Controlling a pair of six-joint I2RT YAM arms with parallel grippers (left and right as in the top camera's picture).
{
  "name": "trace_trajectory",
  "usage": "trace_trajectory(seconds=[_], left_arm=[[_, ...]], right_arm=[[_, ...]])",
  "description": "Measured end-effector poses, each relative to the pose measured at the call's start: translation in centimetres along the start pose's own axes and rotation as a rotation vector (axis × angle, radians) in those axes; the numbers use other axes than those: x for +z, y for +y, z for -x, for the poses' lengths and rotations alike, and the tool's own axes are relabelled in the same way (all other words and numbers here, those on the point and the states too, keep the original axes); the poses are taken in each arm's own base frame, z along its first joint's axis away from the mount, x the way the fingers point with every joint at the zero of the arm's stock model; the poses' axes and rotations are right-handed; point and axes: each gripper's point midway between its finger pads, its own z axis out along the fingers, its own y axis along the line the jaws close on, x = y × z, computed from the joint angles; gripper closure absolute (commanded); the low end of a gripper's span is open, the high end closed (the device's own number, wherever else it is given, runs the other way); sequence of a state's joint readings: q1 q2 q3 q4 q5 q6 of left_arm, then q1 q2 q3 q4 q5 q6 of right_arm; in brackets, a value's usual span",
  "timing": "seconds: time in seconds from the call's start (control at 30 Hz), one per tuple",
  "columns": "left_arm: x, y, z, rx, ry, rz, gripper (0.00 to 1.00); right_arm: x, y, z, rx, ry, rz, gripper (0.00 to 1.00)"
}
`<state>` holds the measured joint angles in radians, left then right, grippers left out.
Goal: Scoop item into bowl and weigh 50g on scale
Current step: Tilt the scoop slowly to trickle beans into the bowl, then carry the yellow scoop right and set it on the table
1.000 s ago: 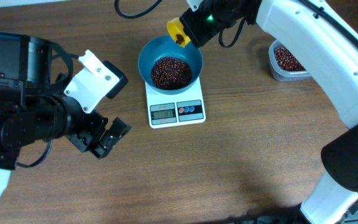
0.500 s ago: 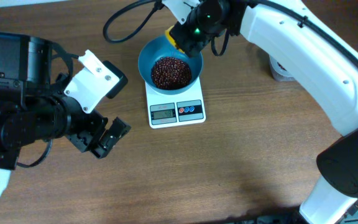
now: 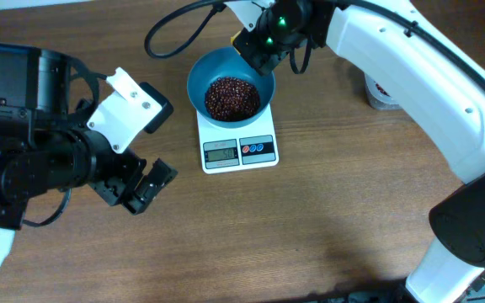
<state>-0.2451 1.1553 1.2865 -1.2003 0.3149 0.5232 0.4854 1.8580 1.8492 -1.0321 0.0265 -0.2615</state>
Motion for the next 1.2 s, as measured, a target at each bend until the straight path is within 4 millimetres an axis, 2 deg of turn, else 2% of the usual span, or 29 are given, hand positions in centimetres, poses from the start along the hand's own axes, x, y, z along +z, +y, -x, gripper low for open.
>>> trace_trajectory(seconds=[0.2,0.33,0.4,0.47,0.57,0.7,0.8,0.87,0.93,1.0,1.03,1.07,1.13,1.2], left_arm=[[0.0,0.0,0.0,0.000,0.000,0.000,0.01],[0.0,0.0,0.0,0.000,0.000,0.000,0.01],[0.0,0.0,0.0,0.000,0.000,0.000,0.01],[0.0,0.0,0.0,0.000,0.000,0.000,0.01],[0.0,0.0,0.0,0.000,0.000,0.000,0.01],[0.0,0.0,0.0,0.000,0.000,0.000,0.01],[0.0,0.0,0.0,0.000,0.000,0.000,0.01],[0.0,0.0,0.0,0.000,0.000,0.000,0.01],[0.0,0.0,0.0,0.000,0.000,0.000,0.01],[0.0,0.0,0.0,0.000,0.000,0.000,0.01],[0.0,0.0,0.0,0.000,0.000,0.000,0.01],[0.0,0.0,0.0,0.000,0.000,0.000,0.01],[0.0,0.0,0.0,0.000,0.001,0.000,0.01],[0.0,0.0,0.1,0.001,-0.002,0.001,0.01]], right_arm=[[0.0,0.4,0.2,-0.004,-0.009,0.016,0.96],[-0.4,3.2,1.1,0.003,-0.061,0.198,0.96],[-0.6,3.6,1.2,0.015,-0.077,0.252,0.96],[-0.8,3.1,1.2,0.041,-0.091,0.291,0.96],[-0.8,1.9,1.0,0.075,-0.099,0.300,0.96],[-0.8,-1.1,0.3,0.134,-0.106,0.271,0.96],[-1.1,-5.4,-1.1,0.217,-0.111,0.220,0.96],[-2.0,-8.1,-2.0,0.274,-0.128,0.181,0.96],[-5.9,-13.3,-3.3,0.411,-0.197,0.085,0.96],[-11.6,-18.4,-5.4,0.588,-0.298,-0.031,0.96],[-14.8,-20.4,-7.1,0.680,-0.344,-0.086,0.96],[-18.4,-22.1,-9.7,0.791,-0.385,-0.142,0.96],[-22.9,-23.0,-14.2,0.942,-0.406,-0.217,0.96],[-25.4,-22.0,-18.4,1.085,-0.372,-0.248,0.96]])
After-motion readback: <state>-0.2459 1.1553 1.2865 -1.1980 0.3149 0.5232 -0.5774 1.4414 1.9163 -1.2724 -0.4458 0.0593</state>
